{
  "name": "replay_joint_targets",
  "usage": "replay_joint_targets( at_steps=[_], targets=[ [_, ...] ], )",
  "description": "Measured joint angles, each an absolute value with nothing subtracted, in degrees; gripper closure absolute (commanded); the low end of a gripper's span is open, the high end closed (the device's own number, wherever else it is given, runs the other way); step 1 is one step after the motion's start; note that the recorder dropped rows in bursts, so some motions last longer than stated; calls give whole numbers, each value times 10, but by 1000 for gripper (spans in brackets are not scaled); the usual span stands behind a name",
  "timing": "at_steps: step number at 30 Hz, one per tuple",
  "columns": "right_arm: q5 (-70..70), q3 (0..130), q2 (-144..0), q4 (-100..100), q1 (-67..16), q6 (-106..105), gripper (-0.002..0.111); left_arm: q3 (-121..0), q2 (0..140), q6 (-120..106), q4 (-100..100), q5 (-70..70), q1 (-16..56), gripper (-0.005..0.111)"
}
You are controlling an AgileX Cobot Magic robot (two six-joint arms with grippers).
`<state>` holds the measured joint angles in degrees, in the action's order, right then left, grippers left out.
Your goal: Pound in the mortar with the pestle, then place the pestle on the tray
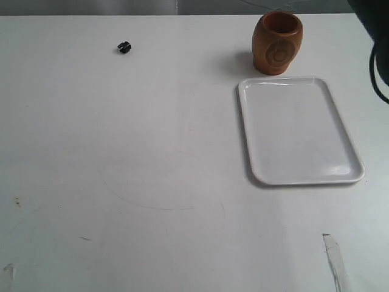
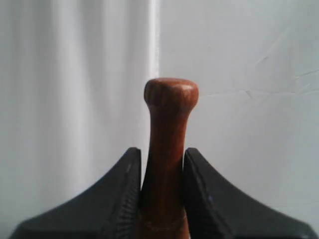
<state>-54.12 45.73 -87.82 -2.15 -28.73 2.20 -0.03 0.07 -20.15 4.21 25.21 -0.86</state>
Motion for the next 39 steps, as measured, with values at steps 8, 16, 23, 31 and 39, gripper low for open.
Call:
replay_joint_targets(
  at_steps=[8,16,23,31,39],
  targets=[
    [-575,483,-989,38,-211,78,108,0,1,-201,42,252,-9,107],
    [-531,612,-1104,73,-200,59,108,0,1,-201,42,252,-9,107],
    [-528,649,-1168,19,-197,0,108,0,1,-201,42,252,-9,107],
    [-575,651,-1263,13,-176,24,108,0,1,-201,42,252,-9,107],
    [-596,653,-1270,63,-175,17,108,0,1,-201,42,252,-9,107]
  ],
)
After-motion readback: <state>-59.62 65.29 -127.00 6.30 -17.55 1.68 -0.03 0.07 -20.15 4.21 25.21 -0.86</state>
